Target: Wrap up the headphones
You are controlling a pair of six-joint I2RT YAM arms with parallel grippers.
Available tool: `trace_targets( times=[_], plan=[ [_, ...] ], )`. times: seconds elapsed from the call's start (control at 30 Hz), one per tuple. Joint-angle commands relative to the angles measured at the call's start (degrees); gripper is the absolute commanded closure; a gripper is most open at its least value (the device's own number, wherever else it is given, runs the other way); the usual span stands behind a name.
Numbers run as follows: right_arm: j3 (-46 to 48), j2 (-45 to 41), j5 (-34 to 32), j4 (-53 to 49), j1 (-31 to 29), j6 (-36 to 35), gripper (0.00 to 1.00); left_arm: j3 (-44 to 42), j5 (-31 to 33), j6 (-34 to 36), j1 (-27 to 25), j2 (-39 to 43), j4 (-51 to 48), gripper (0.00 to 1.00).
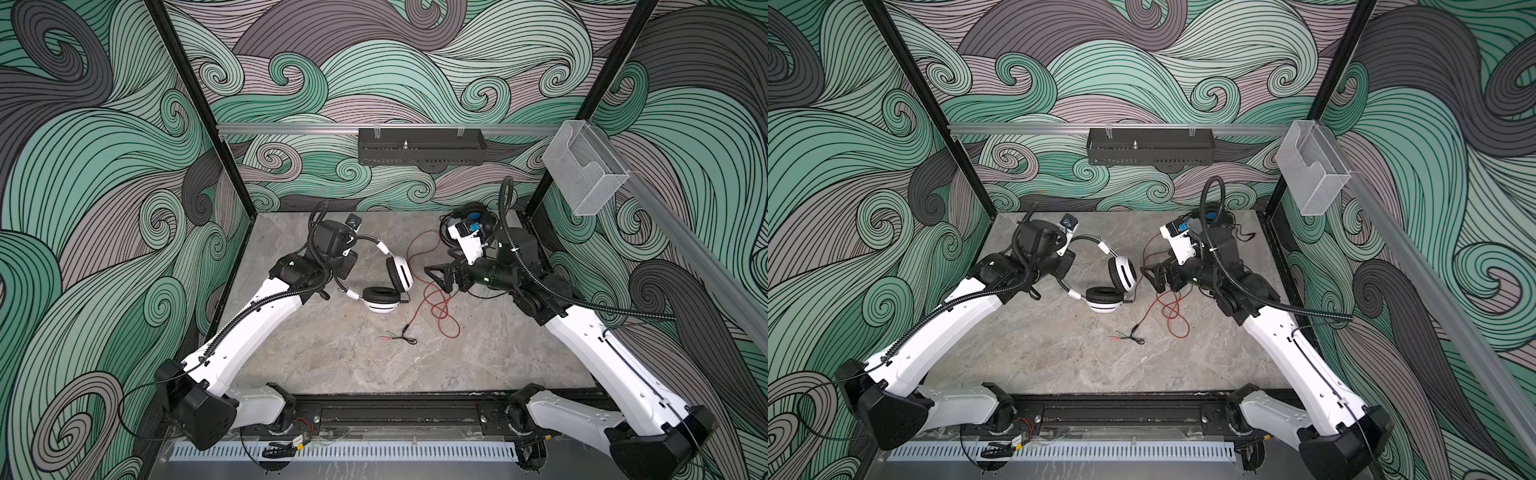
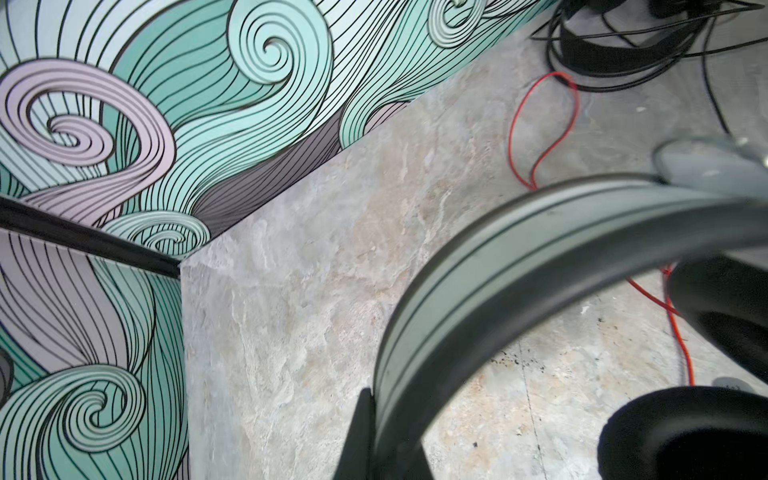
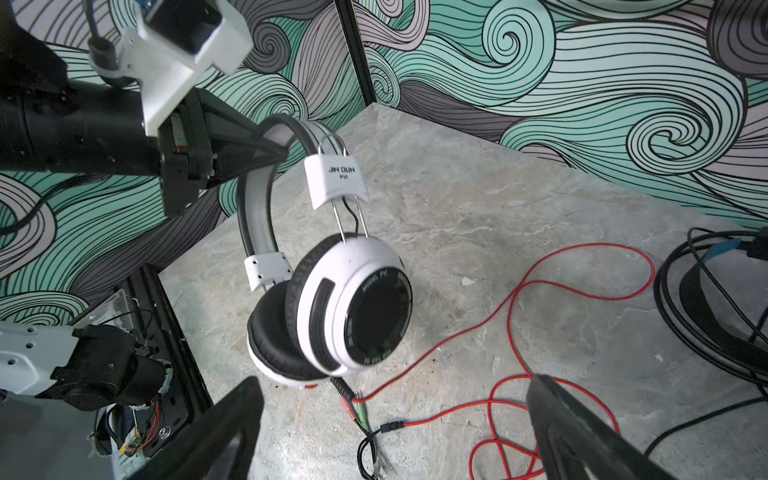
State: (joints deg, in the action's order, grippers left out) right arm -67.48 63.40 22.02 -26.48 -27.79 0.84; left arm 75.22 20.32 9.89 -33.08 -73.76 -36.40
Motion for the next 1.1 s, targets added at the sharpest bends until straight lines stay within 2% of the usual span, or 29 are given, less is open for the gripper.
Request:
trace_targets(
  times=[0.0, 0.23, 0.57, 0.73, 0.87, 1.07],
  plan=[
    [0.5, -0.6, 1.4, 1.7, -0.4, 0.2, 0.01, 1.4, 0.4, 0.1, -1.6, 1.8, 2.8, 1.00],
    [2.1, -4.1, 4.4, -0.6, -0.4, 0.1, 0.01, 1.4, -4.2, -3.1, -2.2, 3.3, -0.7, 1.00],
    [1.3, -6.1, 6.3, -3.2, -0.4, 0.2, 0.01, 15.6, 8.4, -7.0, -2.2, -1.0, -13.1, 1.00],
    [0.5, -5.7, 8.5, 0.3, -0.4, 1.7, 0.01, 22.1, 8.7, -6.6, -2.3, -2.6, -16.5, 1.00],
    [-1.7, -4.6, 11.7, 1.7, -0.5, 3.4, 0.01, 24.5, 8.4, -4.9, -2.3, -3.0, -17.3, 1.00],
    [-3.6, -4.2, 13.9, 1.8, -1.7, 4.0, 0.01, 20.5, 3.2, 3.8, -2.2, 0.0, -11.1, 1.00]
  ],
)
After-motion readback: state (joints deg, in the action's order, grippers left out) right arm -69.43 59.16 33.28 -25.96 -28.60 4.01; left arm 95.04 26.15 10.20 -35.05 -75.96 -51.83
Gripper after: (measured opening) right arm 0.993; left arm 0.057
